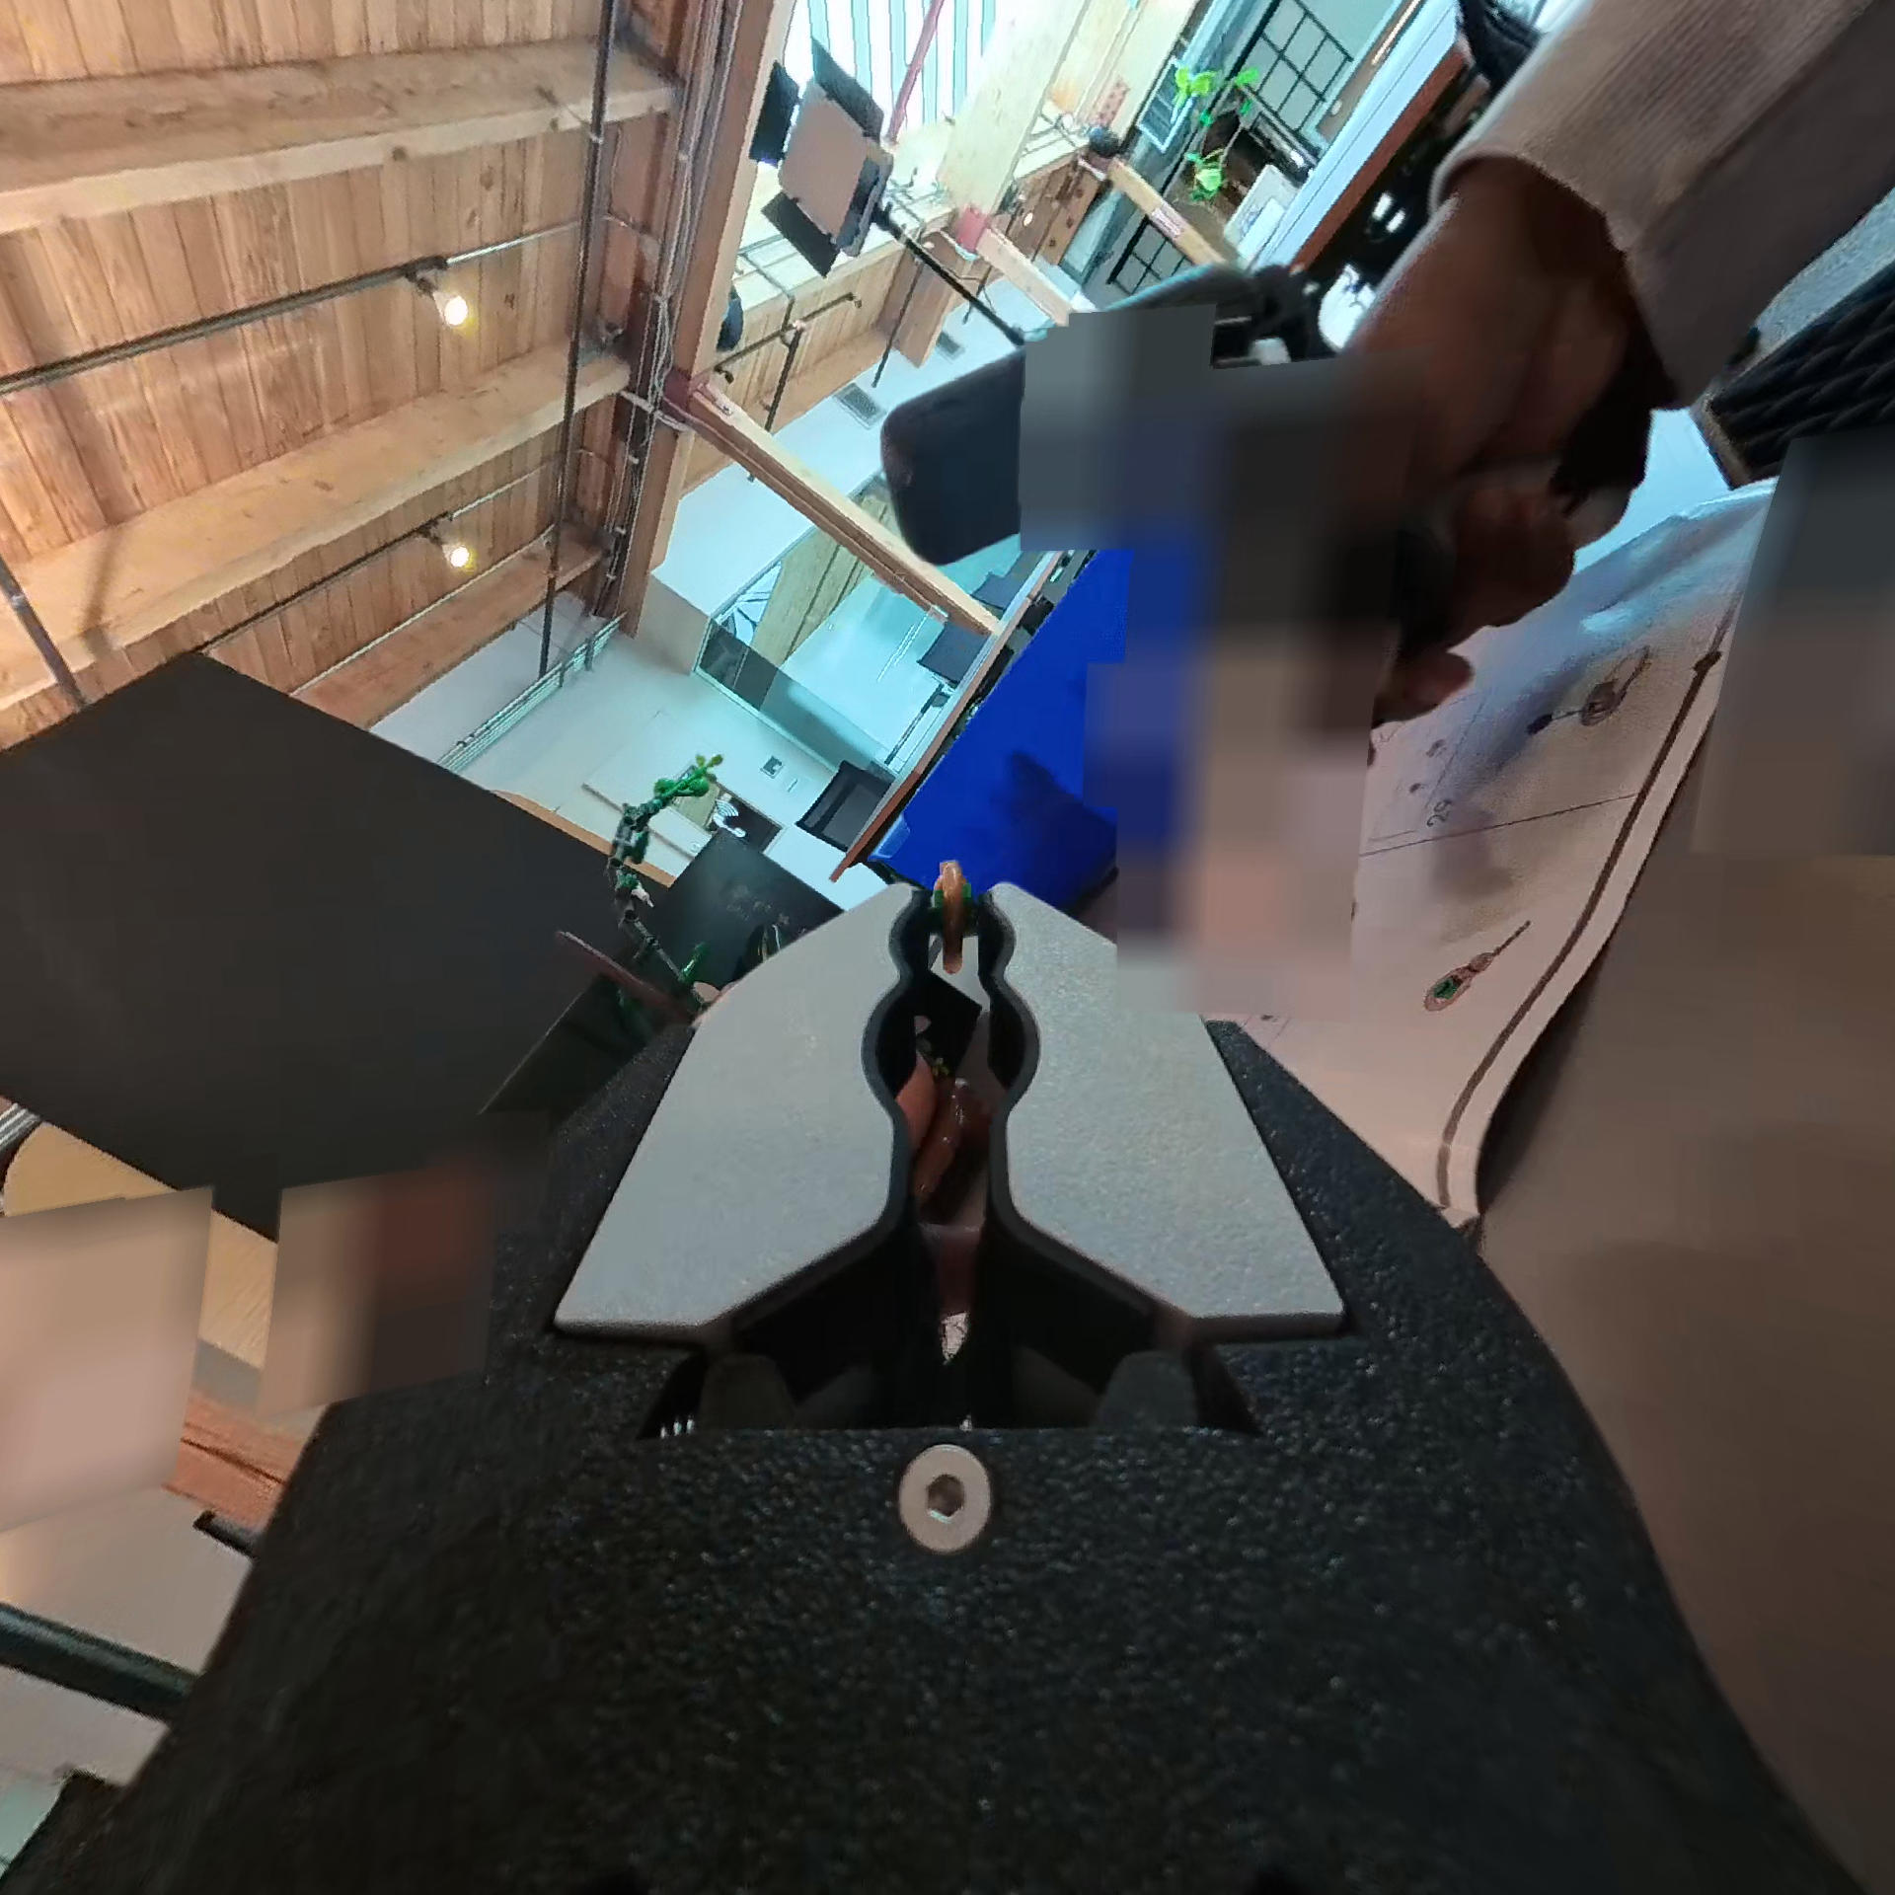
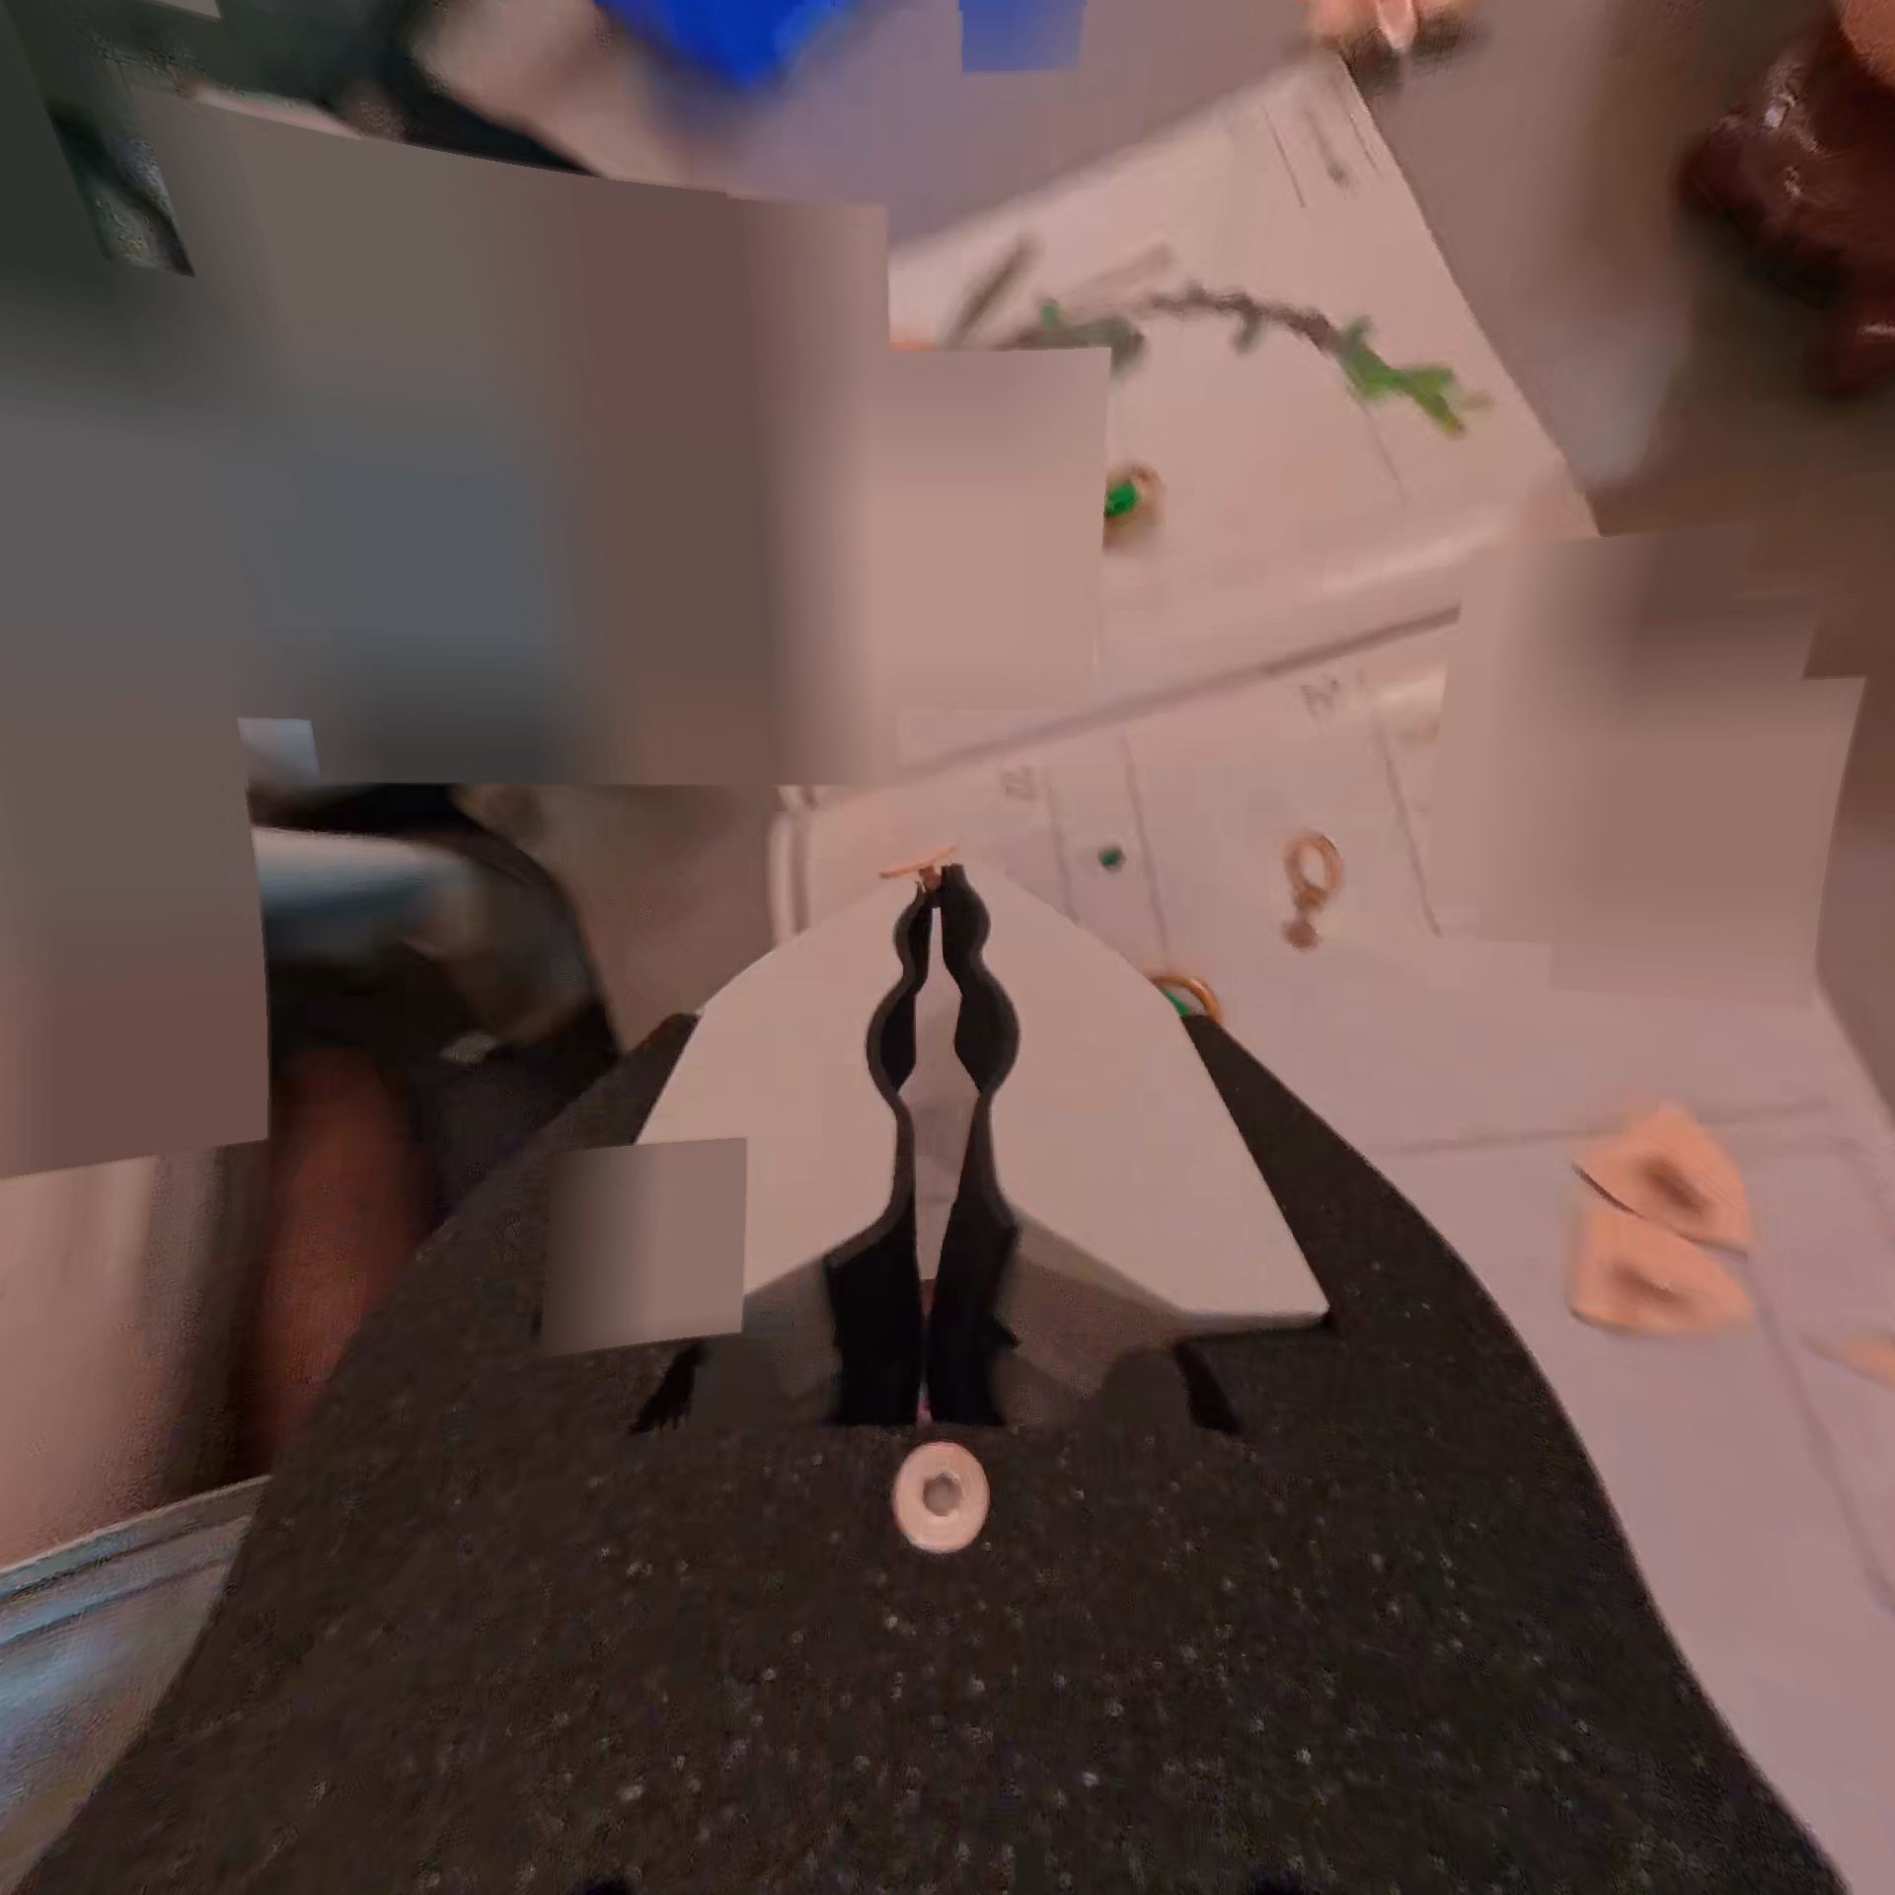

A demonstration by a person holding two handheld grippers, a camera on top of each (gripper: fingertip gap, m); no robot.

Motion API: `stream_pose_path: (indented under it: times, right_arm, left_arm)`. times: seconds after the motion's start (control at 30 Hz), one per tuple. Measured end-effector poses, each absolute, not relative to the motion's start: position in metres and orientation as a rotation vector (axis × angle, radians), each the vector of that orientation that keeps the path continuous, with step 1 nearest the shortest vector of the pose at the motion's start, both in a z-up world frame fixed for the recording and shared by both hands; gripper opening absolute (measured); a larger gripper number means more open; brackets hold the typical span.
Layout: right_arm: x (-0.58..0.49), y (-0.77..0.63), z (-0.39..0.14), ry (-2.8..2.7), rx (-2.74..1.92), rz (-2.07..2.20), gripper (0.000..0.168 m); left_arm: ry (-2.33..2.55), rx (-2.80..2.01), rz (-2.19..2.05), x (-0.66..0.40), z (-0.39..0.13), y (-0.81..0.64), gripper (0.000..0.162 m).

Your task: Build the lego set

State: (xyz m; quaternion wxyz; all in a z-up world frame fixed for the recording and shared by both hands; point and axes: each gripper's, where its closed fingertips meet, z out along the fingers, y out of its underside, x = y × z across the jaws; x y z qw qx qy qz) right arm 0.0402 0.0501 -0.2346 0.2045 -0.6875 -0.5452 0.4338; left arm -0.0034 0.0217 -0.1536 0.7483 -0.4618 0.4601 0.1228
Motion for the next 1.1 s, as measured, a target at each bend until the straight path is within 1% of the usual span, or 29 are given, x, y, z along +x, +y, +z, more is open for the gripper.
stream_pose_path:
  times: [0.1,0.23,0.47,0.6,0.83,0.97,1.1]
  right_arm:
    - [0.048,0.056,-0.251,-1.591,-1.921,0.941,0.002]
    - [0.055,0.057,-0.260,-1.627,-1.934,0.805,0.002]
    - [0.065,0.057,-0.261,-1.639,-1.936,0.725,0.008]
    - [0.069,0.058,-0.261,-1.682,-1.944,0.676,0.016]
    - [0.077,0.058,-0.261,-1.849,-1.914,0.535,0.019]
    - [0.087,0.060,-0.260,-2.002,-1.878,0.370,0.027]
    - [0.092,0.061,-0.259,-2.159,-1.771,0.206,0.030]
  left_arm:
    - [1.038,-1.005,0.280,0.002,-0.158,0.021,0.008]
    - [1.061,-1.005,0.284,0.005,-0.163,0.021,0.008]
    - [1.024,-1.018,0.259,-0.001,-0.159,0.022,0.008]
    - [1.029,-1.018,0.262,0.000,-0.160,0.022,0.008]
    - [1.024,-1.018,0.265,0.000,-0.160,0.022,0.008]
    - [1.021,-1.018,0.260,0.000,-0.159,0.023,0.008]
    - [1.015,-1.017,0.258,-0.001,-0.158,0.022,0.008]
